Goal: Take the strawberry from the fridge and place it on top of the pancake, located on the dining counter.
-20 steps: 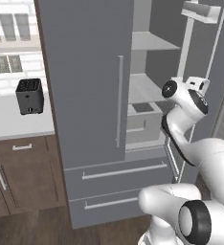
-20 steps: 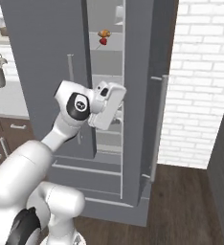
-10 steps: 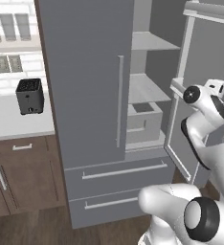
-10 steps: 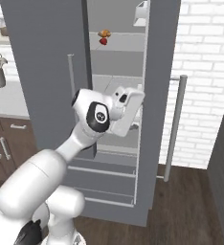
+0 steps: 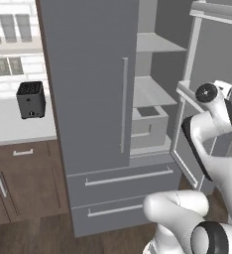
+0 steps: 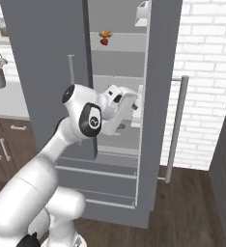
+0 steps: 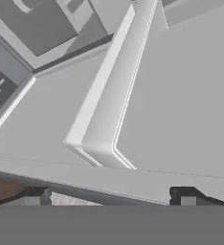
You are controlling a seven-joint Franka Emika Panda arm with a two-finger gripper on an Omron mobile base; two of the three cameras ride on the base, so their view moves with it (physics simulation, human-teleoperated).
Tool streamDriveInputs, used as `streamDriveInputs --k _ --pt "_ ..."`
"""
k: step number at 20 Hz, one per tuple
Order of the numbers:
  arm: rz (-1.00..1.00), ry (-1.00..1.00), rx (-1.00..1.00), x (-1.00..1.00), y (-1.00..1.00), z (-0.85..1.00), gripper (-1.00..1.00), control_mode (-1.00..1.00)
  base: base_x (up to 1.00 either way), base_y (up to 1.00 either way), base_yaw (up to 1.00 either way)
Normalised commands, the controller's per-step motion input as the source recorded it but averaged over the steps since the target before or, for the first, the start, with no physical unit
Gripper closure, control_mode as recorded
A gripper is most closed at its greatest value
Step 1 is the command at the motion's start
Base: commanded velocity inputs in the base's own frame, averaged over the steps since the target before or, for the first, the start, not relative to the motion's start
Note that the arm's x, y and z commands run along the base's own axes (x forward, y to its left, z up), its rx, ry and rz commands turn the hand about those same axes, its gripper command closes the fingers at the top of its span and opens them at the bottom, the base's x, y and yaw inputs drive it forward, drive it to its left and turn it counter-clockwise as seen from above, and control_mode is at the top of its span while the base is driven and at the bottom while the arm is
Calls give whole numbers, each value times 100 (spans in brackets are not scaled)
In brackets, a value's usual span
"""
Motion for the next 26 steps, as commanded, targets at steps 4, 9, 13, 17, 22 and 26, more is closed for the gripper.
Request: streamDriveInputs --k 4,9,13,17,22,26 --pt "1 -6 56 50 96 4 -100 -100 0 0 0" --pt "-5 -12 63 48 100 -2 -100 -100 0 0 0" --pt "0 -2 63 25 100 0 -100 -100 0 0 0" --pt "-15 -4 45 18 100 0 -100 -100 0 0 0" --pt "-27 -18 24 29 100 13 -100 -100 0 0 0" --pt "-18 -1 -8 35 33 39 -100 -100 0 0 0"
